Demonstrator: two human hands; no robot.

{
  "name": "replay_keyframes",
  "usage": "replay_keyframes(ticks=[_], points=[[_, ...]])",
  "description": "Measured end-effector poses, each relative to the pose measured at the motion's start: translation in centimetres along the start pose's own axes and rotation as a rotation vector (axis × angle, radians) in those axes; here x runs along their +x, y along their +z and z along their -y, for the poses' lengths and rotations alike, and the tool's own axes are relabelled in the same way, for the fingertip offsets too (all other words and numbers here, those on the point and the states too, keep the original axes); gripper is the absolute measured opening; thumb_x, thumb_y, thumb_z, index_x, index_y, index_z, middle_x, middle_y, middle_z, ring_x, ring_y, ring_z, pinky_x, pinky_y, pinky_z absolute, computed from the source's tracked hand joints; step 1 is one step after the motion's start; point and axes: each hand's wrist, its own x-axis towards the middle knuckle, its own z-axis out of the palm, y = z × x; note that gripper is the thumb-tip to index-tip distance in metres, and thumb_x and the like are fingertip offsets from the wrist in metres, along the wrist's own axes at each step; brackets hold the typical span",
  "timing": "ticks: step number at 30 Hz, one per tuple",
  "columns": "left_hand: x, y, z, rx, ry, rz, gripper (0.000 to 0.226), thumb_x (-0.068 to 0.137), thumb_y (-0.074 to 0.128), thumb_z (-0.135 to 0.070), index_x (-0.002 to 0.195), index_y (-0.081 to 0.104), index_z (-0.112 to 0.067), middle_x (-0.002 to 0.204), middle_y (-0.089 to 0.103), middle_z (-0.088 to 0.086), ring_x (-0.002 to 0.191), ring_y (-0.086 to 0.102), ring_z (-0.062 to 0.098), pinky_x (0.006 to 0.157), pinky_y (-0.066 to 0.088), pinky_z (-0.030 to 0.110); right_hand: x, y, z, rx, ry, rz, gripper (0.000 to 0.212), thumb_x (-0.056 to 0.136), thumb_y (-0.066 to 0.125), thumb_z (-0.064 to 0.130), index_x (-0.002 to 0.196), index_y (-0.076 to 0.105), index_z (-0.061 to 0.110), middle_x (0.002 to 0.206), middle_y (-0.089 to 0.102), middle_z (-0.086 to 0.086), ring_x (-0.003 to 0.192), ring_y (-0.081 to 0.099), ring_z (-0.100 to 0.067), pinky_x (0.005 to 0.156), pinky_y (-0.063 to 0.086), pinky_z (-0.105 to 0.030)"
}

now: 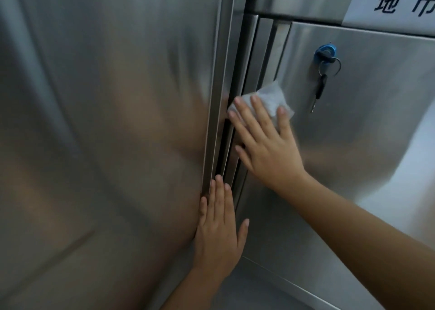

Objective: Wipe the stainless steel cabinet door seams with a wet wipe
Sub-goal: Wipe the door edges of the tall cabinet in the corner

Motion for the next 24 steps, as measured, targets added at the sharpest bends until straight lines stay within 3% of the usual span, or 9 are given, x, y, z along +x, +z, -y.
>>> replay_keyframes(ticks=[4, 8, 10, 13, 17, 19, 21, 24], points=[[-2.2, 0.9, 0.5, 0.017, 0.010, 0.035, 0.068, 0.087, 0.036, -0.039, 0.138, 0.026, 0.005, 0.145, 0.028, 0.023, 0.140, 0.011, 0.028, 0.109, 0.014, 0.038, -5.5, 1.1, 3.2, 0.003, -0.202, 0.063, 0.065, 0.091, 0.037, 0.047, 0.146, 0.025, 0.016, 0.152, 0.015, -0.007, 0.140, 0.013, -0.026, 0.111, 0.006, -0.048], [-4.1, 1.3, 1.3, 0.033, 0.048, 0.086, 0.066, 0.087, 0.036, -0.039, 0.136, 0.026, 0.004, 0.144, 0.030, 0.024, 0.141, 0.007, 0.025, 0.110, 0.014, 0.037, -7.7, 1.0, 4.5, -0.004, -0.342, 0.115, 0.067, 0.089, 0.043, 0.051, 0.145, 0.024, 0.021, 0.151, 0.015, -0.002, 0.139, 0.014, -0.021, 0.111, 0.008, -0.041], [-4.7, 1.4, 1.4, 0.031, 0.047, 0.079, 0.063, 0.092, 0.031, -0.040, 0.136, 0.025, 0.005, 0.148, 0.025, 0.023, 0.142, 0.004, 0.025, 0.110, 0.013, 0.036, -6.6, 0.8, 3.7, -0.001, -0.335, 0.071, 0.063, 0.089, 0.043, 0.048, 0.144, 0.028, 0.021, 0.150, 0.018, 0.000, 0.139, 0.021, -0.020, 0.111, 0.010, -0.040], [-5.3, 1.7, 1.2, 0.005, 0.008, 0.055, 0.065, 0.092, 0.032, -0.040, 0.136, 0.023, 0.007, 0.150, 0.019, 0.022, 0.143, 0.001, 0.027, 0.111, 0.013, 0.036, -3.7, 0.3, 2.0, 0.010, -0.172, 0.010, 0.059, 0.092, 0.032, 0.042, 0.145, 0.030, 0.017, 0.152, 0.022, -0.003, 0.140, 0.024, -0.023, 0.111, 0.009, -0.043], [-6.3, 2.2, 1.0, -0.025, -0.040, 0.052, 0.069, 0.085, 0.039, -0.037, 0.134, 0.024, 0.009, 0.140, 0.029, 0.031, 0.136, 0.019, 0.033, 0.109, 0.015, 0.037, -3.5, 0.6, 2.6, -0.025, -0.069, 0.028, 0.062, 0.094, 0.025, 0.042, 0.149, 0.016, 0.014, 0.155, 0.014, -0.006, 0.142, 0.012, -0.025, 0.112, 0.001, -0.048], [-6.6, 2.4, 1.2, -0.029, -0.035, 0.054, 0.068, 0.085, 0.039, -0.036, 0.133, 0.025, 0.011, 0.139, 0.030, 0.032, 0.133, 0.025, 0.037, 0.109, 0.024, 0.041, -5.6, 1.2, 4.3, -0.014, -0.120, 0.052, 0.063, 0.093, 0.029, 0.044, 0.148, 0.018, 0.015, 0.154, 0.012, -0.005, 0.141, 0.010, -0.025, 0.111, -0.001, -0.049], [-6.6, 2.3, 1.4, -0.042, -0.034, 0.066, 0.067, 0.085, 0.039, -0.035, 0.131, 0.027, 0.012, 0.138, 0.031, 0.033, 0.130, 0.033, 0.042, 0.099, 0.039, 0.047, -8.3, 1.8, 6.1, 0.005, -0.220, 0.093, 0.064, 0.091, 0.036, 0.048, 0.147, 0.024, 0.020, 0.152, 0.013, -0.001, 0.139, 0.011, -0.024, 0.112, 0.001, -0.048], [-6.5, 2.0, 1.7, -0.060, -0.032, 0.104, 0.069, 0.085, 0.040, -0.037, 0.131, 0.027, 0.012, 0.139, 0.029, 0.033, 0.121, 0.046, 0.043, 0.090, 0.047, 0.046, -11.2, 2.0, 8.0, 0.015, -0.358, 0.182, 0.066, 0.088, 0.043, 0.054, 0.145, 0.023, 0.027, 0.150, 0.013, 0.007, 0.139, 0.015, -0.018, 0.111, 0.006, -0.041]])
